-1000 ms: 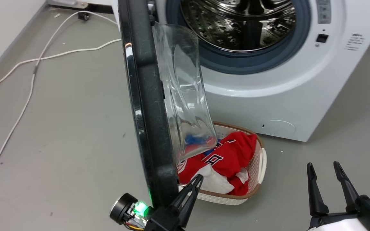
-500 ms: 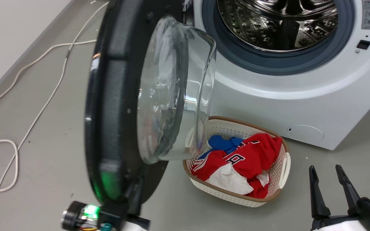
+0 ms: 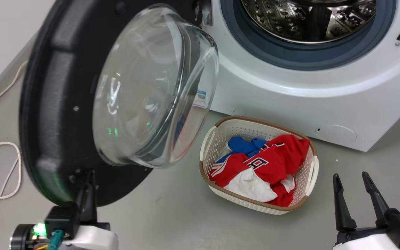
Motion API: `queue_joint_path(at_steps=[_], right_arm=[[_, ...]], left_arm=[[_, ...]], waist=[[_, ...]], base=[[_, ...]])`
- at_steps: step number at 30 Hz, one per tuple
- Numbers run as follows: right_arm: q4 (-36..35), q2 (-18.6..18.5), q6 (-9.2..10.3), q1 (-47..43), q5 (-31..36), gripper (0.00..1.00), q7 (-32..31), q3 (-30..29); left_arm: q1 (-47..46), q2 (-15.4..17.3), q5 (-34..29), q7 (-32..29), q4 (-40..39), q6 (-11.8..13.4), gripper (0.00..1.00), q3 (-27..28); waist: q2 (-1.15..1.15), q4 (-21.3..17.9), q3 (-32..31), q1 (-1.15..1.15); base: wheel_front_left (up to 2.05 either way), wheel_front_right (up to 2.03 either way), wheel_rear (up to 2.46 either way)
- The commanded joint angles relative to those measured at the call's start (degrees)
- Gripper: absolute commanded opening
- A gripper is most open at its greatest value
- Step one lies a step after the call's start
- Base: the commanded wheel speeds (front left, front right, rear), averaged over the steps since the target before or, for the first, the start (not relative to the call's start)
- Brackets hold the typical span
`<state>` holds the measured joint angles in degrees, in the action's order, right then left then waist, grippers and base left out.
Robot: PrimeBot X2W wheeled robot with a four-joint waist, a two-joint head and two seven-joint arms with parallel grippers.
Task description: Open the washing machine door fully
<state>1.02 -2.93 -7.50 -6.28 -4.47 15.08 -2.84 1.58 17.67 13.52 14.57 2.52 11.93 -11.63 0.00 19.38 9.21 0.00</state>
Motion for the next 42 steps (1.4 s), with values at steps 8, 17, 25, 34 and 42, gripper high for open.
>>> queue_joint_path(at_steps=[8, 17, 25, 34, 42], right_arm=[[-0.6, 0.1, 0.01, 1.7, 1.5, 1.0, 0.1, -0.5], [-0.7, -0.5, 0.01, 3.2, 2.0, 1.0, 0.1, -0.6], [-0.6, -1.2, 0.01, 4.3, 2.3, 1.0, 0.1, -0.5], [-0.7, -1.8, 0.01, 5.3, 2.4, 1.0, 0.1, -0.6], [-0.4, -2.1, 0.01, 6.0, 2.6, 1.0, 0.1, -0.5]], left_arm=[[-3.9, 1.3, 3.1, 0.6, 2.8, 2.0, 0.0, 6.8], [-8.8, 3.3, 4.7, 0.7, 5.1, 1.2, 0.0, 13.9], [-14.2, 4.1, 5.6, 0.6, 10.5, -1.0, 0.0, 19.7], [-19.1, 4.5, 5.8, 0.6, 17.6, -4.2, 0.0, 24.4], [-24.0, 5.5, 5.2, 0.6, 24.1, -7.3, 0.0, 28.7]], waist=[[0.0, -0.7, 3.1, 0.0], [0.0, -1.3, 5.4, 0.0], [0.0, -2.2, 7.2, 0.0], [0.0, -3.1, 8.9, 0.0], [0.0, -3.8, 10.0, 0.0]], base=[[0.0, 0.0, 0.0], [0.0, 0.0, 0.0], [0.0, 0.0, 0.0], [0.0, 0.0, 0.0], [0.0, 0.0, 0.0]])
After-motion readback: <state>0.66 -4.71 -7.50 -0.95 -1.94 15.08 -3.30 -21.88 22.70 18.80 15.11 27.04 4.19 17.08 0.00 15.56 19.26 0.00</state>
